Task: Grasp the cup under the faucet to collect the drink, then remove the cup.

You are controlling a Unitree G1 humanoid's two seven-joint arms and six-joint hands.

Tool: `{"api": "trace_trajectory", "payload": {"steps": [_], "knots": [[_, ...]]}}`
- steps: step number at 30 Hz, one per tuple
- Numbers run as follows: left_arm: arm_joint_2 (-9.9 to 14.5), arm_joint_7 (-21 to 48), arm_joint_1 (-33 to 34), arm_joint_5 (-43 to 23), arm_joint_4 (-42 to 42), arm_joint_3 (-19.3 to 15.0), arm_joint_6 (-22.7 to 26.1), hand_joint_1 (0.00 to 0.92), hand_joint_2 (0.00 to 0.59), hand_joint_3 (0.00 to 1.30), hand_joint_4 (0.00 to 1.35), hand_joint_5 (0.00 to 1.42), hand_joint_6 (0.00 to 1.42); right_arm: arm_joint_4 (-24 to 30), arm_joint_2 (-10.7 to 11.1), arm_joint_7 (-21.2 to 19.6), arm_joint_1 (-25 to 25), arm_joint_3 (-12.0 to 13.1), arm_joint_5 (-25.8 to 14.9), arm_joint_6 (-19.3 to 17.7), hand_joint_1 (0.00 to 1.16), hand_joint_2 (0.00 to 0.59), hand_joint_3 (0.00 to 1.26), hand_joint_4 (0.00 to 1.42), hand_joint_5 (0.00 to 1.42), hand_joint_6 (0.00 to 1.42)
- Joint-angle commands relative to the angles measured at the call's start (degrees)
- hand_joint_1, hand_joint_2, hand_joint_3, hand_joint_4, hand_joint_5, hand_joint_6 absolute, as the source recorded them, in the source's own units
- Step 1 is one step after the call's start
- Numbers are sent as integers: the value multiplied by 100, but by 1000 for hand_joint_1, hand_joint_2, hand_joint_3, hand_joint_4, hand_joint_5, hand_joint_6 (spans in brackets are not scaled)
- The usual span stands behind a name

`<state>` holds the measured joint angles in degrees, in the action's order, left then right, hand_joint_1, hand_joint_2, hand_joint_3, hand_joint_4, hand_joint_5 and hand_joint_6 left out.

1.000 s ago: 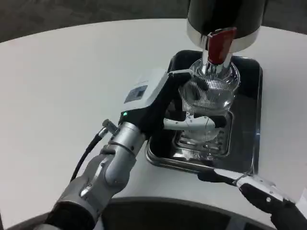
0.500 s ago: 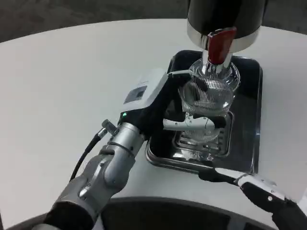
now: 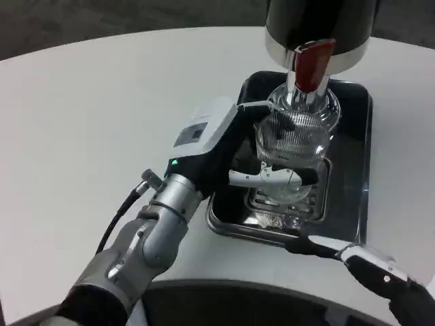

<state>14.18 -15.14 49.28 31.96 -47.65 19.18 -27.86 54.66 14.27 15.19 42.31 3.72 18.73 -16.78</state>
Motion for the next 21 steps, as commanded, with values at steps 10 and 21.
{"api": "trace_trajectory", "payload": {"steps": [10, 21], "knots": [[91, 346, -232, 7, -37, 76, -61, 348, 98, 274, 173, 339, 386, -37, -34, -41, 67, -3, -48, -103, 605, 455, 297, 252, 209, 127], [105, 365, -263, -34, -46, 28, -85, 291, 72, 88, 3, 164, 212, -44, -45, -42, 56, -29, -39, -91, 610, 455, 299, 253, 209, 128]]}}
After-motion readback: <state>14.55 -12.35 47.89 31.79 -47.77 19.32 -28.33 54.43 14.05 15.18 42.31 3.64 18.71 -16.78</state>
